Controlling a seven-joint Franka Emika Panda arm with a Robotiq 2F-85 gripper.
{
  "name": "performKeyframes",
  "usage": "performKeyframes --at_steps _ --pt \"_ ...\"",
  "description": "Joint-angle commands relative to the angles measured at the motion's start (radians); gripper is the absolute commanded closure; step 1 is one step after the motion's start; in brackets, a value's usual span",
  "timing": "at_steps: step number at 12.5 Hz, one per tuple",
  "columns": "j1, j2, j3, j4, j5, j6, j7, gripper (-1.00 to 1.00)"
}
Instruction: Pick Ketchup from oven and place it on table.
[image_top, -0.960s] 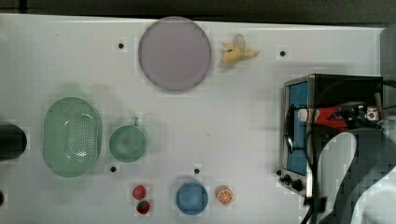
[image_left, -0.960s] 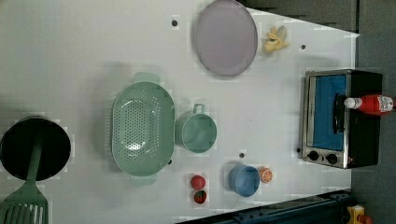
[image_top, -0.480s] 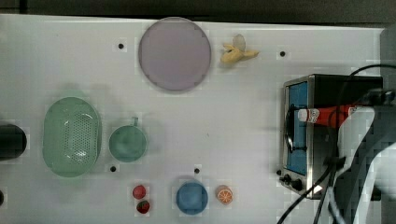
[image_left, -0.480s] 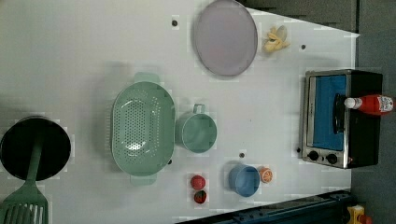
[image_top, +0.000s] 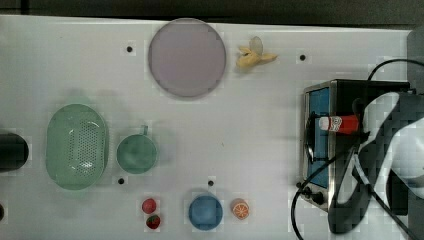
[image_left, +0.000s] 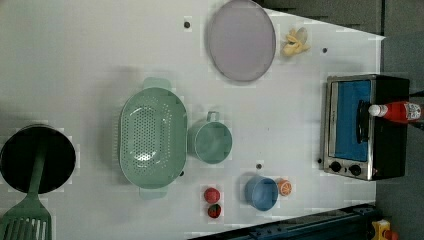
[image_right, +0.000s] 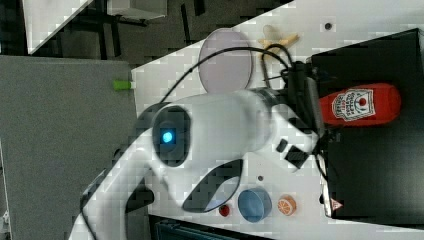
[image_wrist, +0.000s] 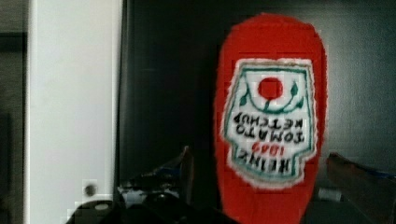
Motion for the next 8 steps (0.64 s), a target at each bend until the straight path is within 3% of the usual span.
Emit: performKeyframes --at_steps 1,4,7,8 --pt "-0.022 0.020 -0.005 -0.013 0.002 0.046 0.038 -1.00" --pt "-0.026 0.047 -0.002 -0.020 0.017 0.055 0.038 -0.93" --pt "-0.027 0.050 -0.004 -0.020 0.020 0.080 0.038 -0.27" --pt "-0.029 0.050 -0.006 -0.020 0.020 0.080 0.038 -0.27"
